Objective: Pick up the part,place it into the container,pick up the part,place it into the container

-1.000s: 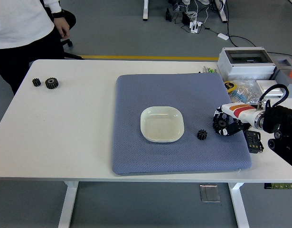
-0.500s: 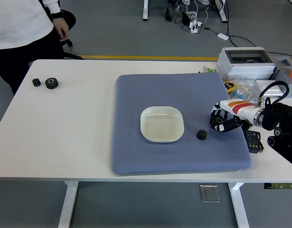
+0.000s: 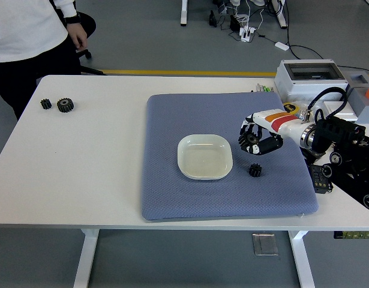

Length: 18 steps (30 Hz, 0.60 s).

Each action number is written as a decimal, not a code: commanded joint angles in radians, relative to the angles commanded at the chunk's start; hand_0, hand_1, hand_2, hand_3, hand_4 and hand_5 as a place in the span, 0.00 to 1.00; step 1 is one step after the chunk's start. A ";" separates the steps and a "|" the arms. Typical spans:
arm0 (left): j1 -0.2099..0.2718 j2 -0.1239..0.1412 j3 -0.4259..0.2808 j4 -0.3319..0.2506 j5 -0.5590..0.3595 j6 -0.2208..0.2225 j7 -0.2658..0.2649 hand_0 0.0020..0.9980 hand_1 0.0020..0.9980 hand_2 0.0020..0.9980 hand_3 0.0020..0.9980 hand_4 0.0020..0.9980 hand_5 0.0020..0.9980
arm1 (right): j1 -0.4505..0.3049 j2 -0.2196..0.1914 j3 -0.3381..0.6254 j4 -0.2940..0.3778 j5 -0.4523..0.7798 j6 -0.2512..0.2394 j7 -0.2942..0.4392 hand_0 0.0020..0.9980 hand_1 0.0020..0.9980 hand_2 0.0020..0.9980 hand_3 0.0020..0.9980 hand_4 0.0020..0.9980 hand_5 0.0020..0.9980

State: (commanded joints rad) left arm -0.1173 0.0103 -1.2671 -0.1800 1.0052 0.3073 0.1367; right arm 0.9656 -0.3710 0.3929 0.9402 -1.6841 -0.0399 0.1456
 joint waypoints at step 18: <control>-0.008 -0.003 -0.011 0.000 0.004 0.014 -0.005 0.62 0.59 0.65 0.56 0.65 0.57 | 0.092 0.156 -0.141 -0.044 -0.011 0.018 -0.124 0.29 0.46 0.56 0.54 0.70 0.36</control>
State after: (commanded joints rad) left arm -0.1255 0.0069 -1.2782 -0.1800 1.0092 0.3208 0.1312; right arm 1.0573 -0.2151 0.2519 0.8960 -1.6954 -0.0224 0.0219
